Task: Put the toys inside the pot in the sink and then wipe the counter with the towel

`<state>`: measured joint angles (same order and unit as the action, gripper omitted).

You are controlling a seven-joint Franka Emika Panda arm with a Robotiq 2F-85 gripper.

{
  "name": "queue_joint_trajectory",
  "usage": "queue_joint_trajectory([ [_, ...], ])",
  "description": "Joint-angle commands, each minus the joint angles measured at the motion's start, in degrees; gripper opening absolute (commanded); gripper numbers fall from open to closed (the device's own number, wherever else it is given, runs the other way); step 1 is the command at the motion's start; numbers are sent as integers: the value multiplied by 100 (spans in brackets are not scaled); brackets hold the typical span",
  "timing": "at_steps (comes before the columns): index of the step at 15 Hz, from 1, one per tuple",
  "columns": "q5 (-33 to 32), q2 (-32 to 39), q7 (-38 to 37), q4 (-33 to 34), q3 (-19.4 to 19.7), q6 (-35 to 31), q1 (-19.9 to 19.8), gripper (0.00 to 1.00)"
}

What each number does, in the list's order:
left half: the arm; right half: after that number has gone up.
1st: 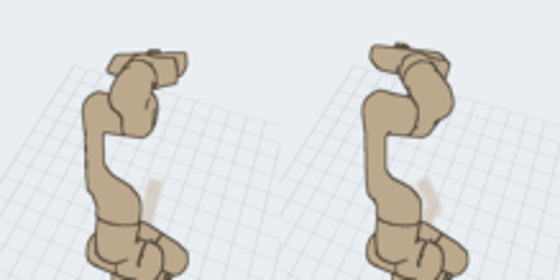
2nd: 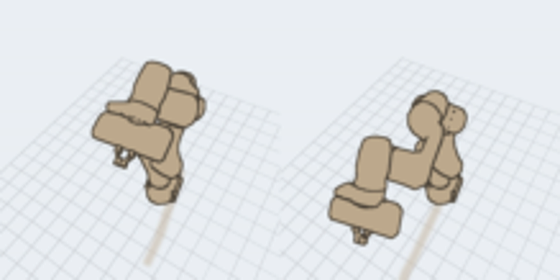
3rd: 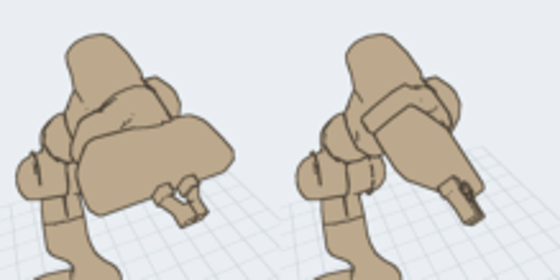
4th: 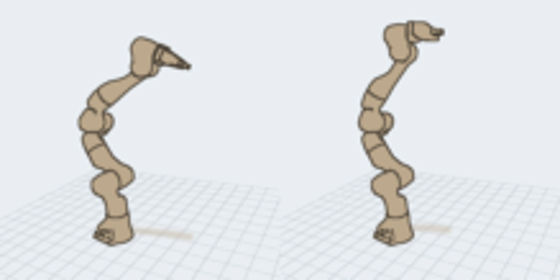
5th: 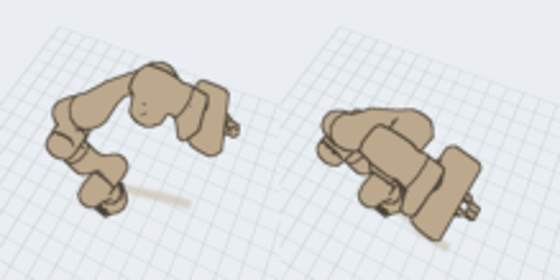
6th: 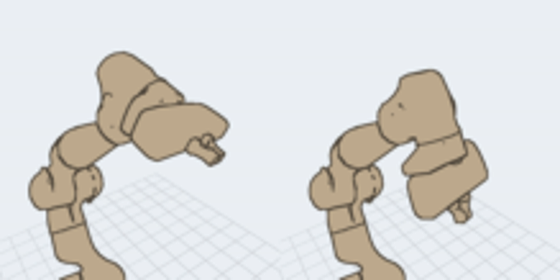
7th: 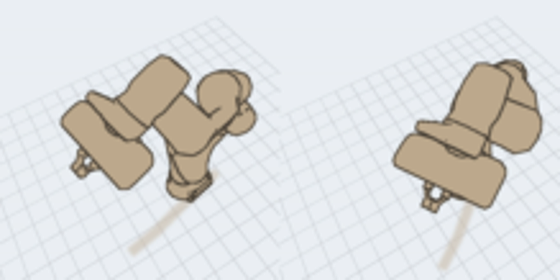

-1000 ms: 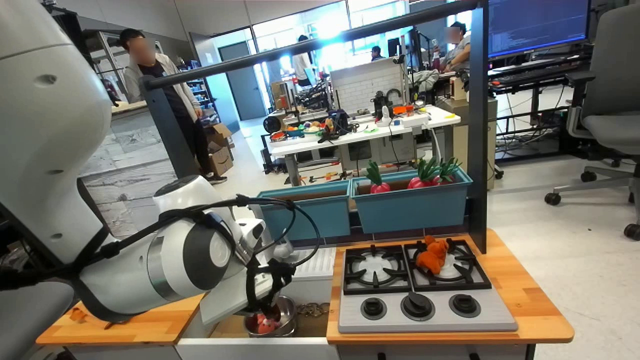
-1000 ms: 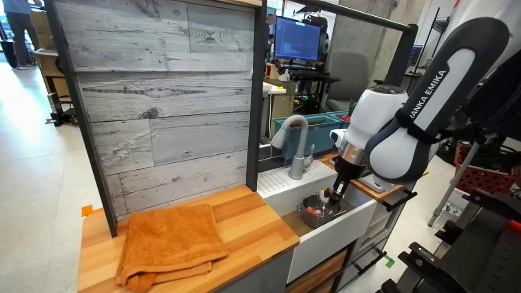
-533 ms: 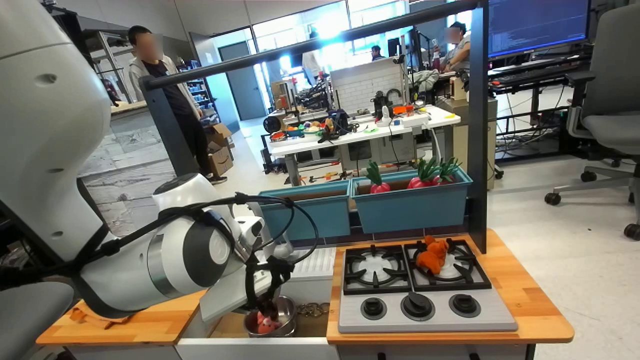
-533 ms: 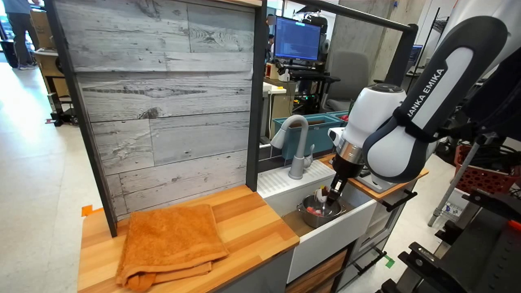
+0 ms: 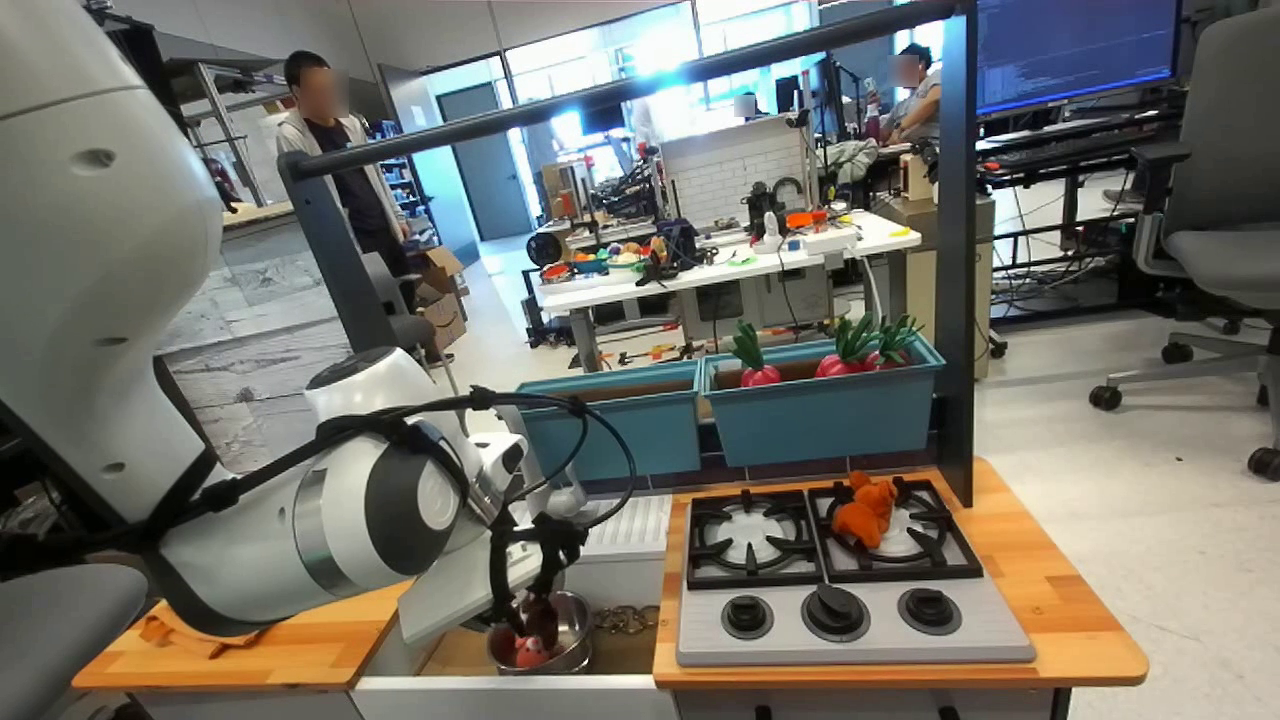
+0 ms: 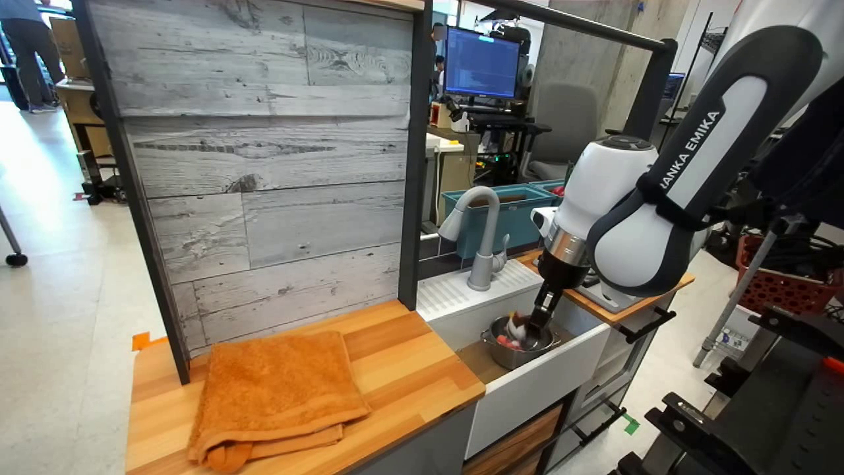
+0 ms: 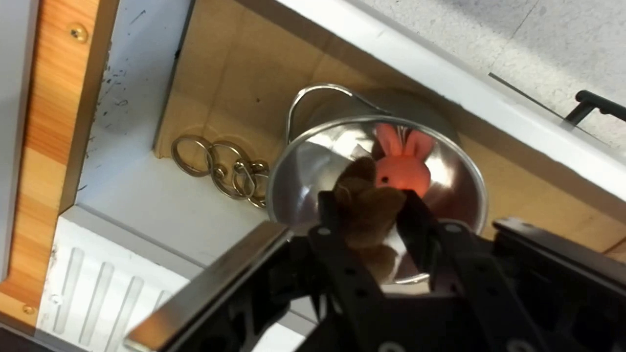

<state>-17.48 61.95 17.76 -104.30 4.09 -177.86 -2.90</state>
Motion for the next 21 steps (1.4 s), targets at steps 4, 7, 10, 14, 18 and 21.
queue_joint_trajectory([
  [4, -293, -981, 668, -1191, -799, -411, -915, 90],
  [7, -216, -1838, 563, -1978, -922, -276, -1159, 100],
  [10, 99, -2727, 120, -2488, -629, -50, -1092, 100],
  [14, 373, -3647, -461, -2505, 141, 1226, -602, 100],
  [18, 384, -3591, -274, -2393, 81, 1159, -714, 100],
  [21, 617, -3281, -269, -2122, -75, 912, -857, 100],
])
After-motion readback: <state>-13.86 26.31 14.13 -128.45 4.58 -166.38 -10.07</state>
